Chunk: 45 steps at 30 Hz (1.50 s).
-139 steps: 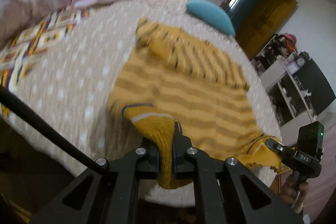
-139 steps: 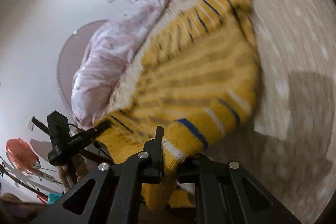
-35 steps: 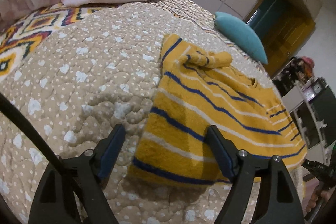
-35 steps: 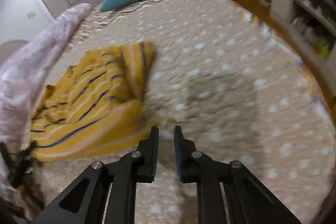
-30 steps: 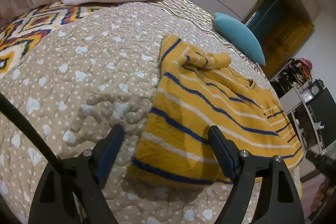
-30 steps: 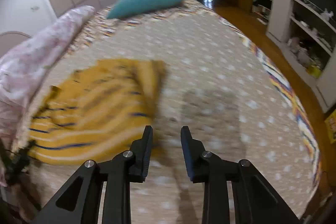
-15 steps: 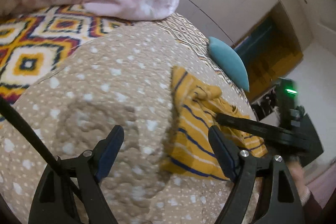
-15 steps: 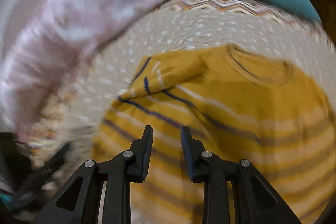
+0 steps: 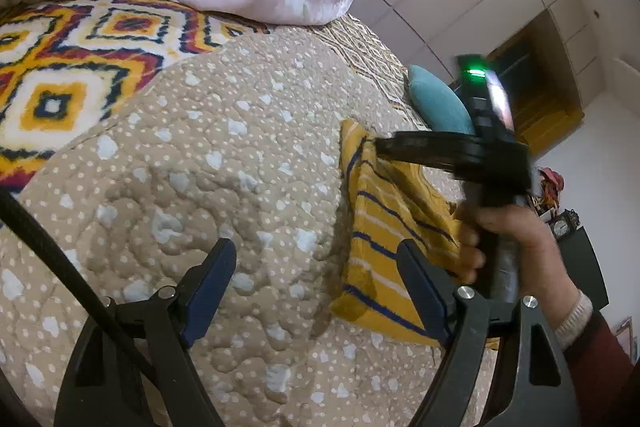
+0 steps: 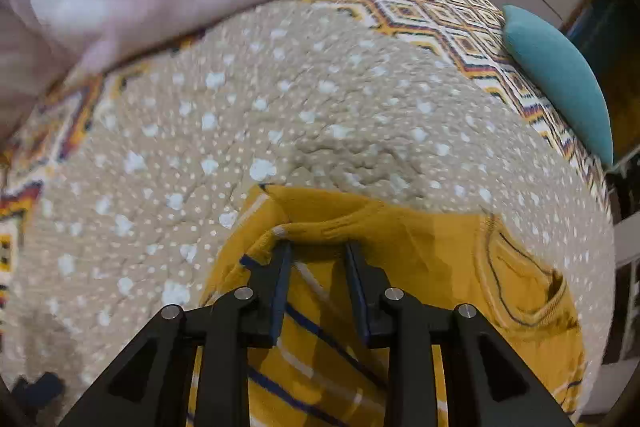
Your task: Fold small clothes
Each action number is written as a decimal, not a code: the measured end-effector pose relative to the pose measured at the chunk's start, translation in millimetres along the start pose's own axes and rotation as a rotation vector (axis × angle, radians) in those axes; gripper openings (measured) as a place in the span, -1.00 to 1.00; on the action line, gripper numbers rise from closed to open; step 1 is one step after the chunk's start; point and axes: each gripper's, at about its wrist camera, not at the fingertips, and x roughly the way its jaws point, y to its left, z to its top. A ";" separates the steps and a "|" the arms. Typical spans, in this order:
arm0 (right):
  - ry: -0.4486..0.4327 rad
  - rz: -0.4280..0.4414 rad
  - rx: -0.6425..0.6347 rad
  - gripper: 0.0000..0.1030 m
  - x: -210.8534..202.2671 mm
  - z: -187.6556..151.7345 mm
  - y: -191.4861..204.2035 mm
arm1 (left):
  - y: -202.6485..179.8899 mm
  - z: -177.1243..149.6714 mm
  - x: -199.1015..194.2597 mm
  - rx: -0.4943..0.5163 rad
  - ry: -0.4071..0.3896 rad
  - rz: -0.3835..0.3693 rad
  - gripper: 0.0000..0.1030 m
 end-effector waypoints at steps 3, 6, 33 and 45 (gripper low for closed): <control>-0.068 0.037 0.074 0.15 -30.2 -12.6 -24.9 | -2.8 -1.4 1.0 0.006 -0.001 0.006 0.57; -0.101 0.090 0.164 0.16 -62.0 -46.4 -56.9 | -5.3 -3.6 3.1 0.014 0.000 0.029 0.58; -0.272 0.057 0.698 0.15 -145.0 -271.9 -195.2 | -53.4 -31.0 53.6 0.214 0.054 0.229 0.60; -0.265 -0.300 0.676 0.16 -128.8 -250.8 -165.9 | -56.7 -32.6 55.6 0.215 0.052 0.220 0.64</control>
